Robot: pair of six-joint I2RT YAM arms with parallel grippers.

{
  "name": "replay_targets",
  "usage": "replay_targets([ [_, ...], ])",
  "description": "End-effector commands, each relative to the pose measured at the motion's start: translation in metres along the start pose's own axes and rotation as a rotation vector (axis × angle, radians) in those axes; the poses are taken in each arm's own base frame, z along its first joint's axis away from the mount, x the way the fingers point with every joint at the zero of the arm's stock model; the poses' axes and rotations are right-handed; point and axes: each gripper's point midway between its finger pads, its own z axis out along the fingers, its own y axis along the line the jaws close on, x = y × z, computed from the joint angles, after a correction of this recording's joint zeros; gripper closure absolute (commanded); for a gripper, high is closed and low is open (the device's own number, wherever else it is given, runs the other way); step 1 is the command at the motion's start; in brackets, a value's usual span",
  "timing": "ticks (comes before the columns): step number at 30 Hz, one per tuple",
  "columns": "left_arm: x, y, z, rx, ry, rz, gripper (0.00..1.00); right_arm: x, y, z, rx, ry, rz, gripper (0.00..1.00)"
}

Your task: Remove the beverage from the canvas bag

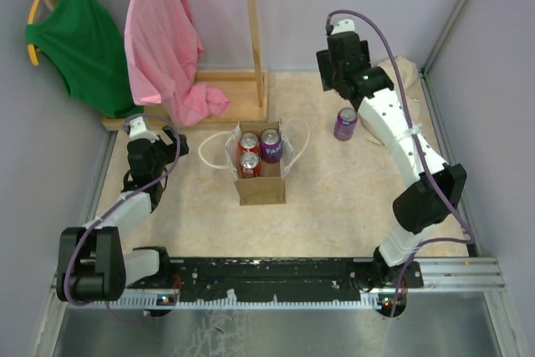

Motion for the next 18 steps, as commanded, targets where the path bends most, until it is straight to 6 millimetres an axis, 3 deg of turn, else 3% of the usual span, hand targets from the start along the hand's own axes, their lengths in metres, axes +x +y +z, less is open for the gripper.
replay_targets([
  [1,-0.015,-0.011,0.003,0.038,-0.04,0.0,0.0,-0.033,0.022,0.001,-0.088,-0.11,0.046,1.0],
  [7,-0.017,-0.011,0.003,0.036,-0.044,0.009,0.0,-0.008,0.051,0.028,-0.159,-0.017,0.009,1.0],
  [18,-0.013,-0.012,0.006,0.045,-0.024,0.012,0.0,0.043,0.094,0.059,-0.275,0.118,-0.023,1.0],
])
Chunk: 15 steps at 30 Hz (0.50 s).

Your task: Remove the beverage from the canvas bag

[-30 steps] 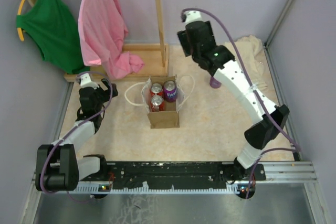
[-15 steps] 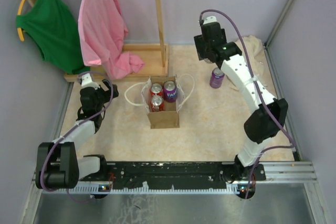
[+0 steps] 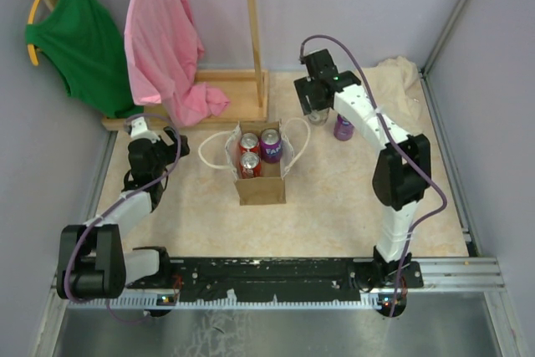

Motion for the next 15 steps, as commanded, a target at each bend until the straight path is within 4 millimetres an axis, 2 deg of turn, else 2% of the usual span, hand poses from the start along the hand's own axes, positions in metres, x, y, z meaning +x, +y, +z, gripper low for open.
replay_targets([
  [1,-0.018,-0.012,0.004,0.04,-0.04,0.009,0.0,-0.046,0.002,-0.014,-0.024,-0.17,0.049,1.0],
  [15,-0.015,-0.013,0.005,0.048,-0.028,0.008,0.0,-0.01,0.016,0.031,-0.03,-0.126,0.036,1.0],
])
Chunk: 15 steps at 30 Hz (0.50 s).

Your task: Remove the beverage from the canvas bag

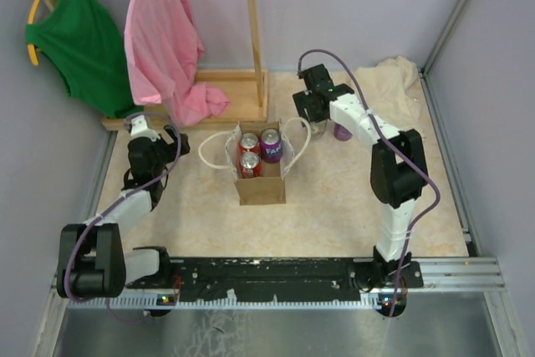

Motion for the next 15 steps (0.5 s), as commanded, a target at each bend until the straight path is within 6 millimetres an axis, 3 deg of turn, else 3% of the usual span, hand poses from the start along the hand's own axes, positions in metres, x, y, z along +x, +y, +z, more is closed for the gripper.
replay_targets([
  [1,-0.013,-0.01,0.003,0.035,-0.029,0.009,0.0,-0.043,0.0,-0.002,0.008,-0.175,0.042,1.0],
  [15,-0.014,-0.011,0.003,0.04,-0.028,0.011,0.0,-0.03,-0.002,0.016,0.046,-0.209,0.074,1.0],
])
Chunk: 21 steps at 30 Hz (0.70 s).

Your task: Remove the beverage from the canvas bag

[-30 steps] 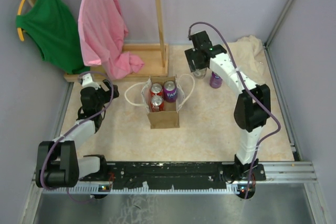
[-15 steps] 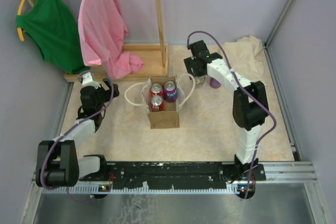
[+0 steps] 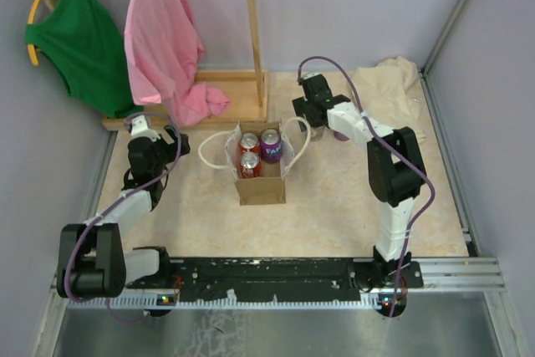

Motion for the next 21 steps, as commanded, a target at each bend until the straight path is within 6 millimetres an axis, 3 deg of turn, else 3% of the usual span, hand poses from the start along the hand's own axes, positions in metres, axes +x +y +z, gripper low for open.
replay_targets([
  [1,-0.0147,-0.0096,0.0032,0.033,-0.032,0.011,0.0,-0.0492,-0.0091,-0.0165,0.038,-0.187,0.061,1.0],
  [5,-0.0144,-0.0097,0.0029,0.033,-0.031,0.008,0.0,-0.0474,-0.0107,-0.0154,0.051,-0.181,0.06,0.97],
  [8,-0.015,-0.01,0.0026,0.034,-0.033,0.009,0.0,-0.0446,-0.0126,-0.0155,0.061,-0.172,0.056,0.7],
  [10,-0.0154,-0.0099,0.0024,0.034,-0.034,0.009,0.0,-0.0443,-0.0134,-0.0172,0.063,-0.172,0.055,0.46],
  [11,-0.015,-0.0099,0.0025,0.034,-0.033,0.008,0.0,-0.044,-0.0131,-0.0179,0.062,-0.172,0.054,0.4],
  [21,-0.0136,-0.0111,0.0034,0.041,-0.028,0.006,0.0,-0.0501,-0.0126,-0.0245,0.078,-0.191,0.039,0.08],
])
